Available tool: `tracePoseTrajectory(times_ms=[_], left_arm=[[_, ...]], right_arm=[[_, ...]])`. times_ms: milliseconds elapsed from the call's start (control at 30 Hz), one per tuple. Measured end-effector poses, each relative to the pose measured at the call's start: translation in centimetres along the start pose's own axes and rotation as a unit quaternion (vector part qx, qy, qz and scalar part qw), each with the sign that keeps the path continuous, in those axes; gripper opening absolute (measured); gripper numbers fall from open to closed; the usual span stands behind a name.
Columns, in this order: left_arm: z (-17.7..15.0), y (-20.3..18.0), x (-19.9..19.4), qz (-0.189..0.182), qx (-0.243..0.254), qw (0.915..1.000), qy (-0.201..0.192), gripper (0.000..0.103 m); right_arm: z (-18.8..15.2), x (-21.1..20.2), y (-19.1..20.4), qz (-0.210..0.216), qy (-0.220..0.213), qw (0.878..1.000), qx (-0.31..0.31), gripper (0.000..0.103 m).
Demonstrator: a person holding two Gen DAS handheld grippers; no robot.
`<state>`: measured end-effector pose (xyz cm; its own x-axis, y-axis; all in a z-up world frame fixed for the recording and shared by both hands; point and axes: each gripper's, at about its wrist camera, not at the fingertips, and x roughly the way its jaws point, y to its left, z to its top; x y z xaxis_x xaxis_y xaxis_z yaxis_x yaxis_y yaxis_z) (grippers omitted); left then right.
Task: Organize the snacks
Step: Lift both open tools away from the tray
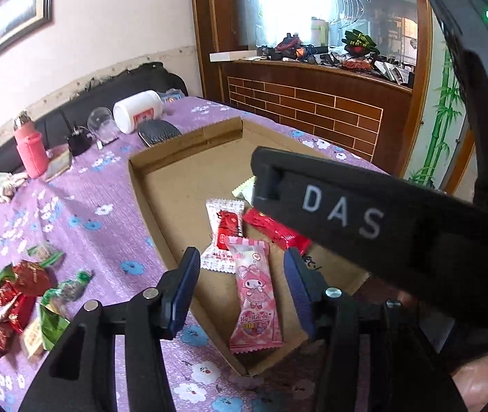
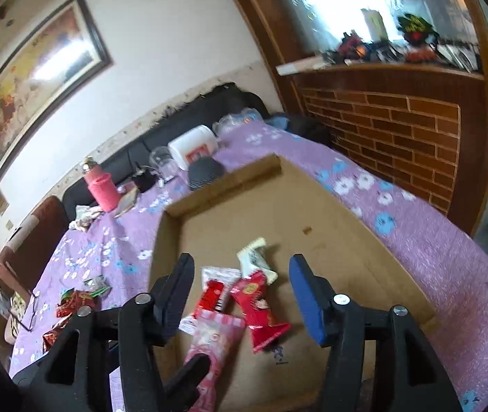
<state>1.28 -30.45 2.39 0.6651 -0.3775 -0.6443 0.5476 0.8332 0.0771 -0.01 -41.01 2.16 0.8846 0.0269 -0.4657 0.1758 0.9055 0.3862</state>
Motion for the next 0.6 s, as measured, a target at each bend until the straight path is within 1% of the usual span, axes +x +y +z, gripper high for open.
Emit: tracePoseTrajectory(times_ms=[100, 200, 267, 333, 400, 500, 533, 567, 600], left_arm=[[0.1, 0.3, 0.0, 0.002, -0.002, 1.0000, 0.002, 0.050], [0.3, 0.7, -0.2, 0.009, -0.008, 0.9999, 0.003, 0.050], [0.4, 1.0, -0.6, 0.015, -0.013, 0.9998, 0.004, 0.050], [0.5, 1.4, -1.2, 0.023, -0.020, 0.9995, 0.003, 0.050], [0.5, 1.8, -1.6, 0.022, -0.026, 0.9994, 0.005, 0.050], [0.4, 2.2, -2.7, 0.022, -0.033, 0.9992, 0.004, 0.050], [0.4, 2.4, -3.2, 0.023, -0.035, 0.9991, 0.001, 0.050], [0.3, 2.5, -3.5, 0.023, -0.037, 0.9990, -0.001, 0.050], [0.3, 2.6, -4.0, 0.022, -0.039, 0.9990, -0.003, 0.050]], right_arm=[[0.1, -0.2, -0.1, 0.005, -0.010, 1.000, 0.005, 0.063], [0.2, -0.7, -1.0, 0.005, -0.029, 0.999, 0.035, 0.063], [0.3, -0.8, -1.3, 0.007, -0.033, 0.998, 0.046, 0.063], [0.2, -0.5, -1.0, 0.004, -0.027, 0.999, 0.040, 0.063], [0.1, -0.3, -0.7, 0.001, -0.027, 0.999, 0.029, 0.063], [0.0, -0.8, -0.4, -0.003, -0.044, 0.999, 0.019, 0.062], [-0.1, -1.0, -0.4, -0.002, -0.050, 0.999, 0.019, 0.061], [-0.1, -1.2, -0.4, -0.003, -0.055, 0.998, 0.019, 0.056], [-0.1, -1.3, -0.4, -0.003, -0.058, 0.998, 0.020, 0.053]])
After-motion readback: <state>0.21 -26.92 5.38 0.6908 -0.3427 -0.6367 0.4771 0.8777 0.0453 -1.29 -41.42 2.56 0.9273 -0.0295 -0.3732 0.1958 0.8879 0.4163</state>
